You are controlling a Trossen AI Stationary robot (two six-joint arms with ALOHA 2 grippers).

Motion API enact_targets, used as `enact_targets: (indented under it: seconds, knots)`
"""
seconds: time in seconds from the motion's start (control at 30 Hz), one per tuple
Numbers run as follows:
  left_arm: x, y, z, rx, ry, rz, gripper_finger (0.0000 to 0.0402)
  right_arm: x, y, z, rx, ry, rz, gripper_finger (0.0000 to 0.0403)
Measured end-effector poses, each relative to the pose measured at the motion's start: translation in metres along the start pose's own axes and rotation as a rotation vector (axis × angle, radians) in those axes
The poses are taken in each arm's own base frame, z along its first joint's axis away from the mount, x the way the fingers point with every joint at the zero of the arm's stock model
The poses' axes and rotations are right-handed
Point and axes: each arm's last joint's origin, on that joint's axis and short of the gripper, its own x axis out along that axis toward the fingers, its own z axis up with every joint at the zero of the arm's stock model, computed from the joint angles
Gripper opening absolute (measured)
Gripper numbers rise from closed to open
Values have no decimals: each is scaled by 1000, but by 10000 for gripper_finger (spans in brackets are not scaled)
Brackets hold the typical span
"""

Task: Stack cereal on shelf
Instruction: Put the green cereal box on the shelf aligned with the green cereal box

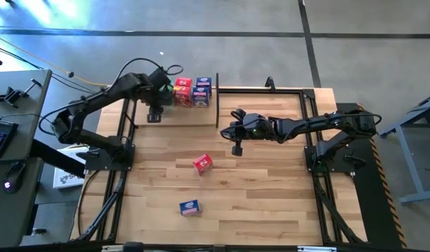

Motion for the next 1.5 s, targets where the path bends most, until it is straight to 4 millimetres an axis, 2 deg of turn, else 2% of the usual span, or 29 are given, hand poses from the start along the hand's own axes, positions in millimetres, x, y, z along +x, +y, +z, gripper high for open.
enact_targets:
  seconds: [0.3, 0.53, 0.73, 1.5]
  knots:
    - [7, -1, -2, 15, 30, 25, 179, 0, 0, 0, -1, 4, 3, 3]
    - [2, -3, -5, 6, 20, 33, 194, 0, 0, 0, -1, 4, 3, 3]
    - [-4, -4, -7, -18, 1, 50, 195, 0, 0, 0, -1, 4, 3, 3]
    - [-4, -3, -6, -184, -10, 51, 195, 0, 0, 0, 0, 1, 12, 3]
